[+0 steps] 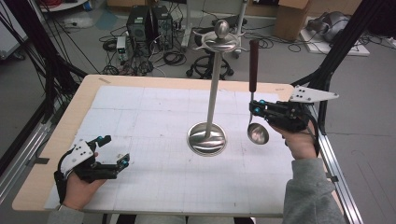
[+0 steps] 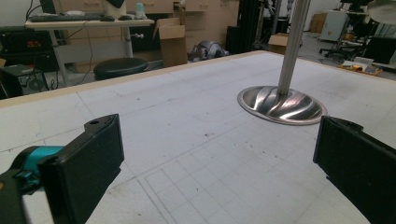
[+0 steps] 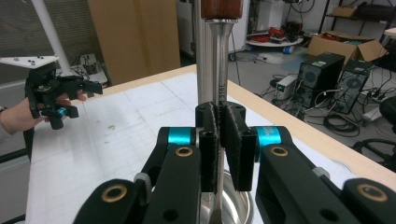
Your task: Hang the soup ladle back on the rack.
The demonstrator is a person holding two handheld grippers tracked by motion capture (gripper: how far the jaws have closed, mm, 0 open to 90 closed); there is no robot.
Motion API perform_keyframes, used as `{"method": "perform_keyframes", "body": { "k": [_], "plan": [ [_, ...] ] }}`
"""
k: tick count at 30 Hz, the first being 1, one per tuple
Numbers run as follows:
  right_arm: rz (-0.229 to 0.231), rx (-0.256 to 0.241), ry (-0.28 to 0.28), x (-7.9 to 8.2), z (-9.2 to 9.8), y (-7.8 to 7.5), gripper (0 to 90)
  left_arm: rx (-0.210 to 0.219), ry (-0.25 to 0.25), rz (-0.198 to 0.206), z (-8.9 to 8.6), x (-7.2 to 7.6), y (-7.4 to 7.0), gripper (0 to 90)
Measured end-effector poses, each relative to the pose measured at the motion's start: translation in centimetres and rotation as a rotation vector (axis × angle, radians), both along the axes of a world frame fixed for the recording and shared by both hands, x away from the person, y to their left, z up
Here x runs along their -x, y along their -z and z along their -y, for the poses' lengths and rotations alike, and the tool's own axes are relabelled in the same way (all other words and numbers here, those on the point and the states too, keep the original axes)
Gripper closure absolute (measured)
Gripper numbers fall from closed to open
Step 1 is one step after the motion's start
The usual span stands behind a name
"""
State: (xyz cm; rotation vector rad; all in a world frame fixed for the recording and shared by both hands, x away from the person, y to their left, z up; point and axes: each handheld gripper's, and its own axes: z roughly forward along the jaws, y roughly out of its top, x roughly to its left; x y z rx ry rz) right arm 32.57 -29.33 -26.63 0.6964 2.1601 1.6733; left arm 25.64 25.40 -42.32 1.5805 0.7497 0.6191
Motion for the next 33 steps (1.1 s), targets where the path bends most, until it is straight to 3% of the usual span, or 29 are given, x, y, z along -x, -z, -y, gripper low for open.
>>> {"method": "perform_keyframes", "body": {
  "k": [33],
  "plan": [
    [-0.003,0.016,-0.023,-0.8,-1.7,0.3,84.7,-0.001,0.002,-0.003,0.0,0.0,0.0,2.3]
  ]
}}
